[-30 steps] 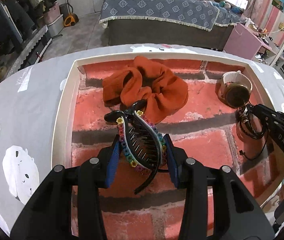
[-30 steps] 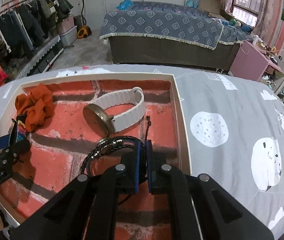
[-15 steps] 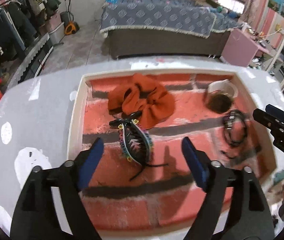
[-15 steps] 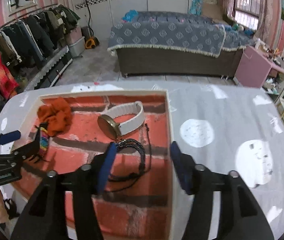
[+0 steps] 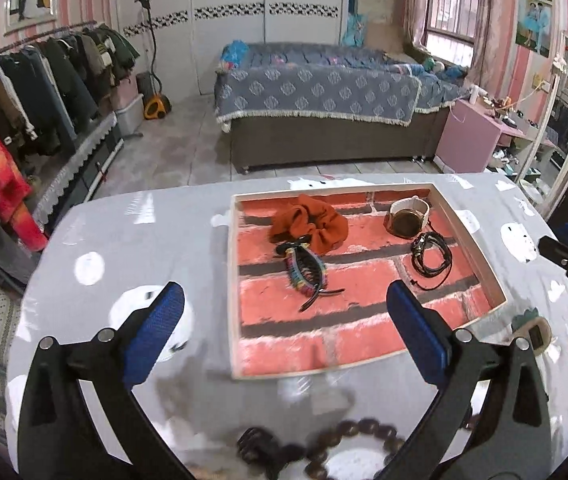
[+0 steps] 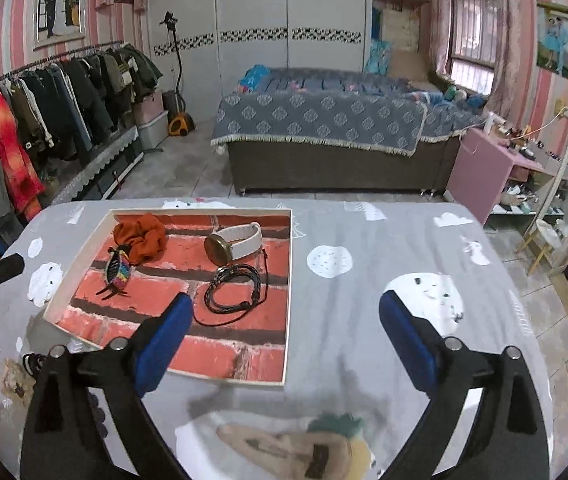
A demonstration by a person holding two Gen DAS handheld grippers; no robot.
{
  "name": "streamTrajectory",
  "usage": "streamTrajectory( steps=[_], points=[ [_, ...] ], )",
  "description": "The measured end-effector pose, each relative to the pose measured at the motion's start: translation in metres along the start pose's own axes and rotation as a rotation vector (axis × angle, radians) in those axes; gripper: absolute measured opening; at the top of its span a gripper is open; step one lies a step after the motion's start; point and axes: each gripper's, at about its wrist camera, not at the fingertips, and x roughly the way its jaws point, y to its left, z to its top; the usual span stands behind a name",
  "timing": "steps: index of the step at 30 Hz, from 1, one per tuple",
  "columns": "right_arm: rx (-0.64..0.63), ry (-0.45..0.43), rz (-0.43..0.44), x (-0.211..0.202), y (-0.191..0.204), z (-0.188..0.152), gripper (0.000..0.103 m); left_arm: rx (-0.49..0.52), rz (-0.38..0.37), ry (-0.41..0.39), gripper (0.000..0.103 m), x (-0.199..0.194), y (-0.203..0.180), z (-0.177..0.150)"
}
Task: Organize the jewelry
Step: 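Open both tools to drop the clip and bracelet in the tray, then grasp the cream scrunchie with the left tool while the right tool grasps the black charm scrunchie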
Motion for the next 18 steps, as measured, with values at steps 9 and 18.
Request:
streamTrajectory(
  steps=[9,18],
  points=[
    [0.022,-0.052,-0.011,-0.037,-0.001,-0.036,0.096,0.0,0.033,-0.051,0.098,-0.042,0.032,-0.034],
    [0.015,-0.062,-0.099,-0.062,-0.009,-0.071,0.096,-0.056,0.043,-0.051,0.098,-0.06,0.064,-0.077]
  ],
)
